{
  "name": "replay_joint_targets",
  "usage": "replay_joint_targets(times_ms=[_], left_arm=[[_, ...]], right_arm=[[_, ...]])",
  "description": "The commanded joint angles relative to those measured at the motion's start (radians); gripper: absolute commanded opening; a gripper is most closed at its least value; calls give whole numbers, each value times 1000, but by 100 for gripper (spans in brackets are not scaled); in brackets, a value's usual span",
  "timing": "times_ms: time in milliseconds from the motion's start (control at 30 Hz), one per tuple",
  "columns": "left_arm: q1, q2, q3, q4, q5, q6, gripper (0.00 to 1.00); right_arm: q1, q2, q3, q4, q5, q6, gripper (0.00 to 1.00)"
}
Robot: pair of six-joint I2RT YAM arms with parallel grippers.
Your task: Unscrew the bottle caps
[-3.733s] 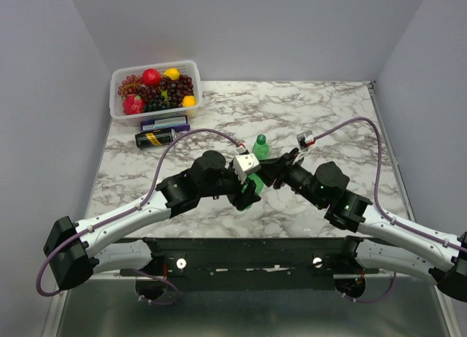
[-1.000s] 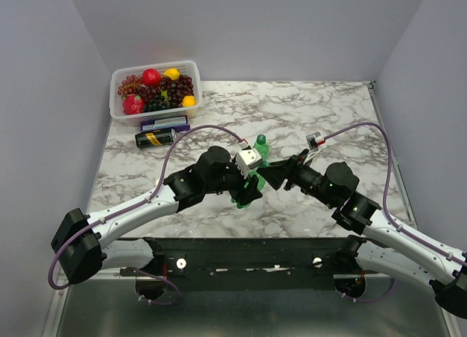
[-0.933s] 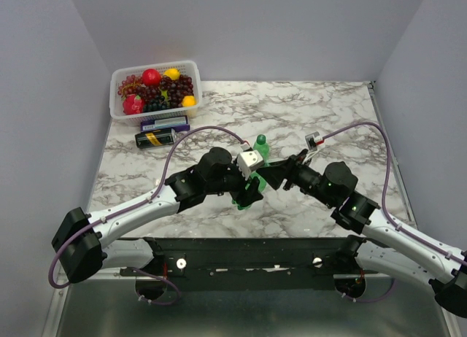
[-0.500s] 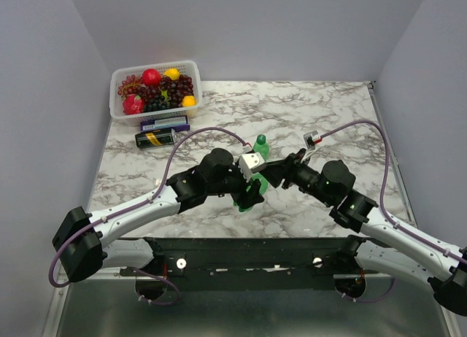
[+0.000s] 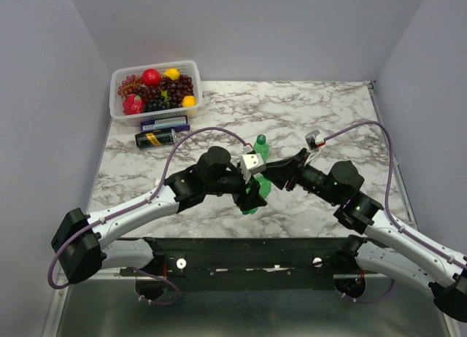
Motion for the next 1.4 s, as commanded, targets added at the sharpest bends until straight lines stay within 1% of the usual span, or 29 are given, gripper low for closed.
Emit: replay_joint_targets(times_ms=[0,67,100,367,567,833,900,933,967,1033,1067,1133,1167,1200,1233,1267,1300,1367], left_arm=[[9,-29,5,55,210,6,2],[13,-37,7,58,250,12,2],[13,-46,5,61,267,14,2],[15,-33,2,75,359,-3,2],[16,-14,5,75,333,-5,2],[16,-13,5,75,355,-6,2],[16,-13,4,75,347,-6,2],[15,-13,5,75,332,-5,2],[16,-13,7,73,321,-5,2],[16,-13,7,64,291,-3,2],[16,-13,10,56,249,-2,2],[16,-14,12,44,215,1,2],[16,-17,12,41,188,3,2],[15,-19,12,38,174,5,2],[16,-23,12,36,157,3,2],[16,-23,10,32,140,5,2],[16,-26,12,24,88,3,2],[16,-31,13,13,34,5,2]], right_arm=[[-35,-51,-3,71,-274,-107,22],[-52,-70,-6,65,-351,-130,22],[-57,-77,-8,65,-362,-133,22],[-74,-142,-3,68,-360,-133,22],[-74,-179,-2,82,-345,-122,22],[-74,-186,8,54,-334,-158,24],[-74,-176,11,45,-333,-161,28],[-74,-169,11,42,-328,-159,31],[-74,-169,12,39,-311,-150,40],[-74,-168,14,33,-297,-144,50],[-74,-169,12,24,-276,-135,61],[-72,-188,12,8,-245,-125,69],[-75,-198,14,-22,-194,-113,74],[-75,-209,18,-44,-163,-105,75],[-74,-234,21,-64,-131,-99,80],[-74,-247,23,-102,-62,-86,83],[-74,-258,29,-127,-25,-76,83],[-74,-278,37,-180,67,-47,83]])
